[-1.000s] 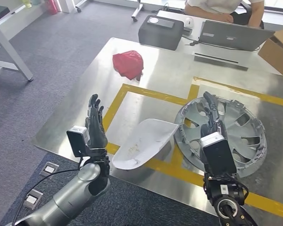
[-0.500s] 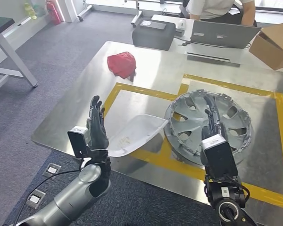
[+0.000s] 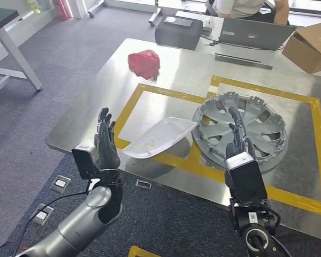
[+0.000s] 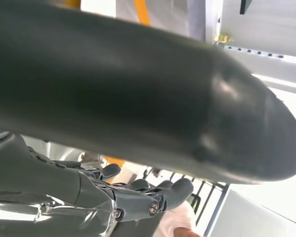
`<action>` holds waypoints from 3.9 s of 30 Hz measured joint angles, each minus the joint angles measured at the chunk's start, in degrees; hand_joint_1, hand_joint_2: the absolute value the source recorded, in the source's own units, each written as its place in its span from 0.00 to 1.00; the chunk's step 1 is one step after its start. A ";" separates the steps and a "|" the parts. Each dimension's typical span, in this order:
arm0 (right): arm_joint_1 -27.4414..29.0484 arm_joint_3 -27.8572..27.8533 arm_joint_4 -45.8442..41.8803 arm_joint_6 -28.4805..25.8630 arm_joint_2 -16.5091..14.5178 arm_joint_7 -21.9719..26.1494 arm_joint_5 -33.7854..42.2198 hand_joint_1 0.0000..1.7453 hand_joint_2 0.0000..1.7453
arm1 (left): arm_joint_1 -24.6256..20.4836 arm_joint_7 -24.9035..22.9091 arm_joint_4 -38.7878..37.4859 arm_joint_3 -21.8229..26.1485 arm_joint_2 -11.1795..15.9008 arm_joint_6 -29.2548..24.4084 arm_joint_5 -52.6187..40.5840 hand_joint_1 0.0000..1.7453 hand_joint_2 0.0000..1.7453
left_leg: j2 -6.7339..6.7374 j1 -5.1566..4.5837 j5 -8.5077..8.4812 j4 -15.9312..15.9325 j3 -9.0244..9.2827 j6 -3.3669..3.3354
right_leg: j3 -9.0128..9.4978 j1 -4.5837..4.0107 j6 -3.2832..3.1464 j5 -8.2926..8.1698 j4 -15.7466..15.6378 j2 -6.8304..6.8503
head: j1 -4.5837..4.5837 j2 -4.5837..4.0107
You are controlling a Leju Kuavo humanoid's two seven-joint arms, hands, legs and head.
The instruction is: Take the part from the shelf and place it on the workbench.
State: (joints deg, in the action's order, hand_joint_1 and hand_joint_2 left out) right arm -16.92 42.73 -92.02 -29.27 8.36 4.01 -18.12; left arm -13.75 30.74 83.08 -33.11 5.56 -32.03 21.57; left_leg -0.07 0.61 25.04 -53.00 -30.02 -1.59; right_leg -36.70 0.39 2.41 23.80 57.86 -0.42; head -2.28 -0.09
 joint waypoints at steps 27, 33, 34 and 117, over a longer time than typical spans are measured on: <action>-0.11 -0.37 0.02 0.28 0.12 0.45 0.61 0.00 0.00 | 0.08 -0.01 0.37 -0.02 0.22 -0.48 0.21 0.00 0.00 | -0.03 -0.28 2.08 0.10 2.36 1.41 | 1.89 -0.16 -1.05 -4.06 -4.28 0.55 | -0.45 0.00; -0.04 -0.41 0.21 0.18 0.14 0.63 0.95 0.00 0.00 | 0.24 0.02 0.37 -0.02 0.21 -0.11 0.22 0.00 0.00 | 0.30 -0.23 -1.01 0.16 -1.11 -0.67 | -2.71 0.17 0.28 7.00 9.69 0.45 | 0.50 0.00; -0.03 -0.40 0.32 0.15 0.14 0.68 1.04 0.00 0.00 | 0.28 0.02 0.37 -0.02 0.21 -0.05 0.22 0.00 0.00 | 0.30 -0.31 -1.53 0.06 -1.87 -0.70 | -3.08 0.16 0.33 8.17 12.80 0.45 | 0.58 0.00; -2.13 1.53 3.70 0.73 -1.14 3.44 3.28 0.00 0.00 | 3.33 -1.56 4.39 0.66 2.13 -1.16 -1.81 0.00 0.00 | -0.03 0.49 3.31 -3.16 2.69 2.84 | -0.20 -0.58 -2.10 -5.50 -3.53 0.90 | 0.20 0.00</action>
State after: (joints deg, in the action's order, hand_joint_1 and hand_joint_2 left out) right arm -19.04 44.25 -88.31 -28.54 7.22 7.44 -14.84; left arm -10.41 29.18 87.47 -32.46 7.68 -33.19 19.76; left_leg -0.11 1.10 28.35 -56.16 -27.33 1.25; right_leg -36.90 -0.19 0.31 18.30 54.33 0.47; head -2.08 -0.09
